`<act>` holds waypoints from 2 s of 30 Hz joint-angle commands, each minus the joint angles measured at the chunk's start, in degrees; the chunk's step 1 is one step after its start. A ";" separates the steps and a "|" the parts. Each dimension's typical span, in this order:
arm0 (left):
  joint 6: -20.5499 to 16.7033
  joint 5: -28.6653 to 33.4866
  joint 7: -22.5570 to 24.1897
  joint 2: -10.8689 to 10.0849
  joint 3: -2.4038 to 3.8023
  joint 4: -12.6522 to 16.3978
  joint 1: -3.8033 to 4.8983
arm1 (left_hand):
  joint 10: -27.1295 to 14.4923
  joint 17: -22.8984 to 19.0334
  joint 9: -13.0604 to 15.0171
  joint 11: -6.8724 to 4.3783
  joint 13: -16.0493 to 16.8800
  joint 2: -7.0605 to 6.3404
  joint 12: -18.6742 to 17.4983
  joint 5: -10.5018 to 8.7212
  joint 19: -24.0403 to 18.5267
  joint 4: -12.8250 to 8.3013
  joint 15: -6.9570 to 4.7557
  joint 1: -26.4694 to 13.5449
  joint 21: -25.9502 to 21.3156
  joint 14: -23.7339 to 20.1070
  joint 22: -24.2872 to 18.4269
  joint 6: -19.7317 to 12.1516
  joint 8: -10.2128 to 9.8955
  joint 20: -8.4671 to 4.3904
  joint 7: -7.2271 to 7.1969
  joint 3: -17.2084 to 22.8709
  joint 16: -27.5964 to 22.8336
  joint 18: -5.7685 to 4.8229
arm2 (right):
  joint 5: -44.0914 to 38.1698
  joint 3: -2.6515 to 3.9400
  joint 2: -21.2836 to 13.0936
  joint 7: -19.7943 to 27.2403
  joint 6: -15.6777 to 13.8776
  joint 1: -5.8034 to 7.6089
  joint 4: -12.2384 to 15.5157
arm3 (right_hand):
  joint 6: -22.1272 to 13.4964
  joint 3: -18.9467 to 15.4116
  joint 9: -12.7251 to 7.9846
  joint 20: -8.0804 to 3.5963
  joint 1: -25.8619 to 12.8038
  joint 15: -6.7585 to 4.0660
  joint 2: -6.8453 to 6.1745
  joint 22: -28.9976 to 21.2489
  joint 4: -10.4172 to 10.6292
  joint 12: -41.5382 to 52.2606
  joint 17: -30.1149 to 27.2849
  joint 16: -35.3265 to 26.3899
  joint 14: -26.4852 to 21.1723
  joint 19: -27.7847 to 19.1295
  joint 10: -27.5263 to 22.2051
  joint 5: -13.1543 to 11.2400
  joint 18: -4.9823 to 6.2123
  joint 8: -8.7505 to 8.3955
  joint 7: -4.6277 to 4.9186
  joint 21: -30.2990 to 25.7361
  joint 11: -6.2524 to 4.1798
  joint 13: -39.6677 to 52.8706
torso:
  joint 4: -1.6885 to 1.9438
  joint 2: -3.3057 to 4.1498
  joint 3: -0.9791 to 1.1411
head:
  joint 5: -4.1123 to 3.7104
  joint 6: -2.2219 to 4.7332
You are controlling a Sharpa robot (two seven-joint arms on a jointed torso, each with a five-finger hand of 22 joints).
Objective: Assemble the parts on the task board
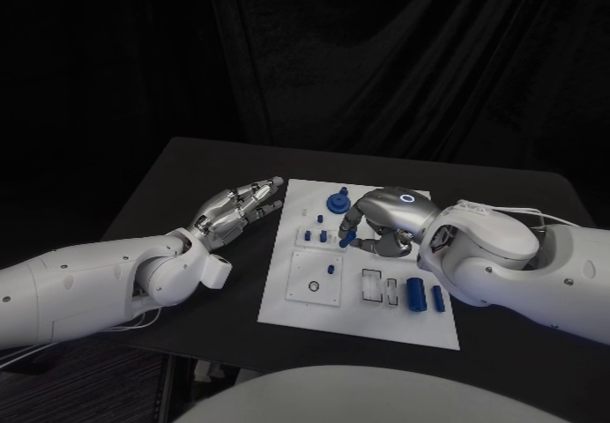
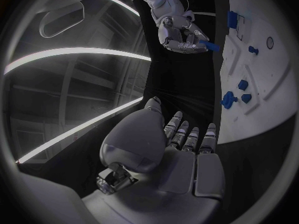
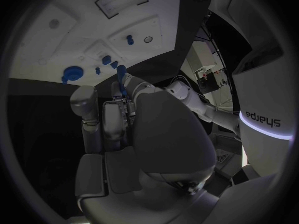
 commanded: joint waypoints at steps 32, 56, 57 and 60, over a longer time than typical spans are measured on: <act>1.54 0.34 2.62 0.79 0.05 -0.49 -1.08 | -0.06 -0.06 0.01 0.85 0.07 0.36 0.24 0.59 0.03 -0.16 0.48 0.72 0.21 -0.03 -0.07 -0.12 0.10 0.55 0.81 0.32 -0.21 1.12 | -17.74 0.02 9.86 1.00 5.54 -8.04 -5.18 | 0.17 -0.09 4.79 -0.26 -1.04 -0.39 -0.73 6.32 -0.99 -0.63 -0.51 -0.25 0.07 0.12 3.69 0.35 -0.49 -0.34 -0.04 0.31 -2.09 0.10 | 0.05 -0.01 0.00 | 1.30 -0.01; 1.95 0.34 1.87 0.43 0.05 -0.27 -1.59 | -0.45 -0.02 0.16 0.83 0.03 0.36 0.13 1.40 0.09 -0.76 1.22 2.09 0.25 0.08 -0.06 0.89 0.31 0.89 1.31 0.78 -0.16 1.07 | -20.19 0.02 10.57 0.89 4.81 -9.47 -7.05 | 0.11 -0.26 4.87 -0.35 -1.98 -0.44 -0.88 6.33 -1.06 -1.07 -0.58 -0.38 0.01 0.05 3.86 -0.12 -0.54 -0.76 -0.09 0.35 -2.09 0.22 | 0.05 -0.05 -0.01 | 1.37 -0.01; 1.98 0.34 1.84 0.46 0.05 -0.30 -1.60 | -0.44 -0.02 0.19 0.84 0.04 0.37 0.15 1.45 0.09 -0.81 1.25 2.17 0.24 0.09 -0.08 1.14 0.35 0.91 1.34 0.81 -0.16 1.06 | -20.20 0.02 10.63 0.91 4.92 -9.52 -7.15 | -0.14 -0.26 4.81 -0.33 -2.18 -0.38 -0.90 6.30 -1.02 -1.26 -0.71 -0.48 -0.07 -0.03 3.71 -0.27 -0.53 -0.97 -0.05 0.21 -2.02 0.19 | 0.07 -0.04 0.00 | 1.36 -0.01; 2.05 0.34 1.74 0.53 0.05 -0.34 -1.63 | -0.49 -0.02 0.29 0.98 0.04 0.35 0.16 1.72 0.10 -1.01 1.27 2.52 0.24 0.09 -0.12 1.88 0.50 0.99 1.50 0.93 -0.16 1.06 | -20.22 0.02 10.80 0.96 5.22 -9.70 -7.46 | -1.23 -0.23 4.54 -0.18 -2.77 -0.13 -1.06 6.13 -0.82 -1.88 -1.16 -0.81 -0.36 -0.37 3.12 -0.60 -0.47 -1.78 0.20 -0.45 -1.70 0.07 | 0.07 -0.04 0.00 | 1.31 -0.01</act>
